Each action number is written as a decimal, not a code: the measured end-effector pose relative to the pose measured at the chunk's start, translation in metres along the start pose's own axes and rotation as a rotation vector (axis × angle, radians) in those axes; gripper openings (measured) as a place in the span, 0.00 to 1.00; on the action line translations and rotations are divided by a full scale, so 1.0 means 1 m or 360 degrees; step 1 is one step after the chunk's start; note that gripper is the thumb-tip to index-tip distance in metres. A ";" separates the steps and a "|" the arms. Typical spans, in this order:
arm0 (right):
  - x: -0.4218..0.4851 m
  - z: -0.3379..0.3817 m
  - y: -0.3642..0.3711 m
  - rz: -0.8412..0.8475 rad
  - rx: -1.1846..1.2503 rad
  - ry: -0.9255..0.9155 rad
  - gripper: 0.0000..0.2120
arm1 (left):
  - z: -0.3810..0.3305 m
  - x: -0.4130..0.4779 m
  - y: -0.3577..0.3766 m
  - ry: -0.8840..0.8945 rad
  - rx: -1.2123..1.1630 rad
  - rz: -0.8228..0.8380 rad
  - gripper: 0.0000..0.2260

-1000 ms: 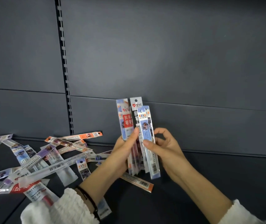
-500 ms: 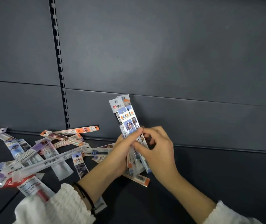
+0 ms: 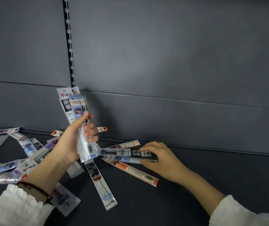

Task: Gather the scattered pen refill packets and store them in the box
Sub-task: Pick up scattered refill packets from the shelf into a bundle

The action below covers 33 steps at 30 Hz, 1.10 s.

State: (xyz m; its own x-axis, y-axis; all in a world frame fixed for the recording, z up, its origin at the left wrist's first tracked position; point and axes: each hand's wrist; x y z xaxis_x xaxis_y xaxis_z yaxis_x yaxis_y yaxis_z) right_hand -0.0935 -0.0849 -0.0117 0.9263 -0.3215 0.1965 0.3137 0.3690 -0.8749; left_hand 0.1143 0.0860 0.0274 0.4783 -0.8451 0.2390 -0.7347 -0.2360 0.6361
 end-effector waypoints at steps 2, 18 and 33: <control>0.008 0.005 0.001 0.0116 -0.0064 -0.0011 0.23 | 0.000 -0.002 -0.010 -0.0001 -0.0036 -0.0040 0.12; 0.016 -0.007 -0.026 0.0401 0.0099 0.0383 0.15 | 0.011 0.006 -0.018 -0.0015 0.0006 -0.0063 0.07; 0.009 0.004 -0.034 0.0450 -0.0146 0.0371 0.16 | 0.032 -0.008 0.000 -0.0280 0.0051 0.0195 0.08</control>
State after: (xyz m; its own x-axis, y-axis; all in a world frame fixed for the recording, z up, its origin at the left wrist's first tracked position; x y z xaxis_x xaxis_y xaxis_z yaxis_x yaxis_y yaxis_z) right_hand -0.0952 -0.0969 0.0211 0.8980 -0.4118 -0.1551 0.0228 0.3956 -0.9181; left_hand 0.0956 0.0774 0.0018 0.2950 -0.9385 0.1795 -0.7984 -0.1389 0.5859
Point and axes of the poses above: each hand's wrist, its own x-axis towards the middle knuckle, its own y-axis out of the palm, z = x × y, and after that the axes turned 7 degrees about z, right-handed
